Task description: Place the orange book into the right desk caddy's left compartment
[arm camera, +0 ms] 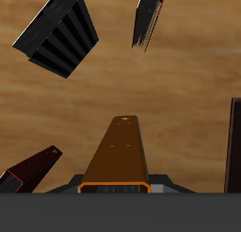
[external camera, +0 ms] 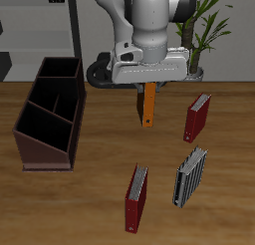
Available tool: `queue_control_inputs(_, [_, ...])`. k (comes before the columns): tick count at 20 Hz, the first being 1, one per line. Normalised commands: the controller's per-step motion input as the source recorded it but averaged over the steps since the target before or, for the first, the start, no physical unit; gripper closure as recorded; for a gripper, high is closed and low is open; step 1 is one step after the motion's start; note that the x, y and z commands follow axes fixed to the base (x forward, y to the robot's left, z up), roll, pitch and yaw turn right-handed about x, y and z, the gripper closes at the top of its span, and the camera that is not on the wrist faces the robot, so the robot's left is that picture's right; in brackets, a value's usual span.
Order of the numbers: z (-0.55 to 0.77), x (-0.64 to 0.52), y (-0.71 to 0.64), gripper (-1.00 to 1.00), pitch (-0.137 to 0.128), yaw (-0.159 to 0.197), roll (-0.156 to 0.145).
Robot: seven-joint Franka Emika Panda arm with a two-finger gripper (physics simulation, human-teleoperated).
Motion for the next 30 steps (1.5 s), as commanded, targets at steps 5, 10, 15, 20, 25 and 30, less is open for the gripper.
queue_control_inputs(5, [0.39,-0.1,-0.41,1.0,-0.032,0.018,-0.076])
queue_control_inputs(10, [0.36,-0.06,-0.43,1.0,0.029,-0.02,-0.041])
queue_control_inputs(15, [0.27,-0.05,-0.37,1.0,0.016,-0.023,-0.039])
queue_control_inputs(20, [0.23,-0.05,-0.24,1.0,-0.013,-0.027,-0.052])
queue_control_inputs(25, [0.23,-0.03,-0.25,1.0,-0.027,-0.021,-0.063])
queue_control_inputs(30, [0.23,0.01,-0.36,1.0,-0.008,-0.085,-0.077])
